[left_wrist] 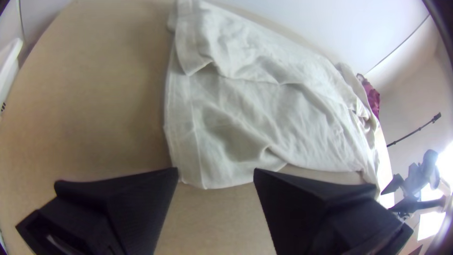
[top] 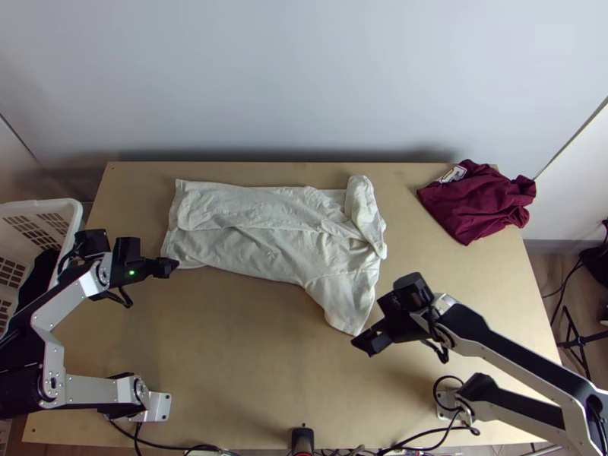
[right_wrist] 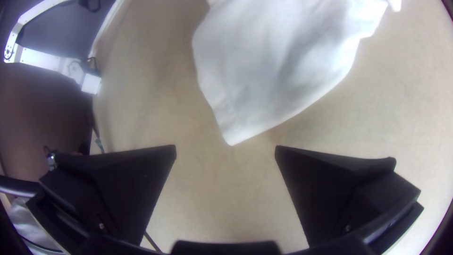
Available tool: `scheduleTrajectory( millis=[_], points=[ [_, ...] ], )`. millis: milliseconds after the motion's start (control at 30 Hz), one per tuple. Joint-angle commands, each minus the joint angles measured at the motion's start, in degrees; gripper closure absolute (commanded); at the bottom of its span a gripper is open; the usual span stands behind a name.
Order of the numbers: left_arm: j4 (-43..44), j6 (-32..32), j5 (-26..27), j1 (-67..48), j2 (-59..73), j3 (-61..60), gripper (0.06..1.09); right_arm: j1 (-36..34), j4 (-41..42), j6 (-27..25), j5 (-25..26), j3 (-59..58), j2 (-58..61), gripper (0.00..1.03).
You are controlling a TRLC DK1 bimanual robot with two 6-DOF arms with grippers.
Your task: Fold the t-shirt
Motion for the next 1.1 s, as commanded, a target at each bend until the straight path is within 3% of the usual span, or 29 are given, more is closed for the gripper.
scheduleTrajectory(
  millis=[0, 433, 567, 700, 800, 1067],
  points=[
    [0.17, -1.07, -0.03, -1.48, 0.48, 0.08, 0.29, 2.65, 2.47, 0.96, -0.19, 0.19, 3.83, 0.07],
    [3.16, -3.18, -0.47, -2.71, 2.41, 0.17, 0.29, 2.65, 4.93, 1.93, 0.16, 0.9, 6.38, 0.07],
    [3.6, -3.35, -1.0, -3.06, 2.59, 0.25, 0.29, 2.21, 7.92, 2.19, 1.57, 1.42, 6.99, 0.25],
    [3.86, -3.53, -1.17, -3.15, 2.59, 0.17, 0.29, 2.13, 11.78, 1.32, 5.7, 1.07, 7.61, 0.79],
    [3.86, -3.53, -1.17, -3.06, 2.59, 0.08, 0.29, 2.21, 12.57, 0.52, 9.3, 1.34, 8.75, 1.0],
    [3.25, -3.97, -1.17, -2.88, 2.5, 0.08, 0.29, 2.21, 12.4, 0.61, 11.06, 1.6, 7.7, 1.0]
  ],
)
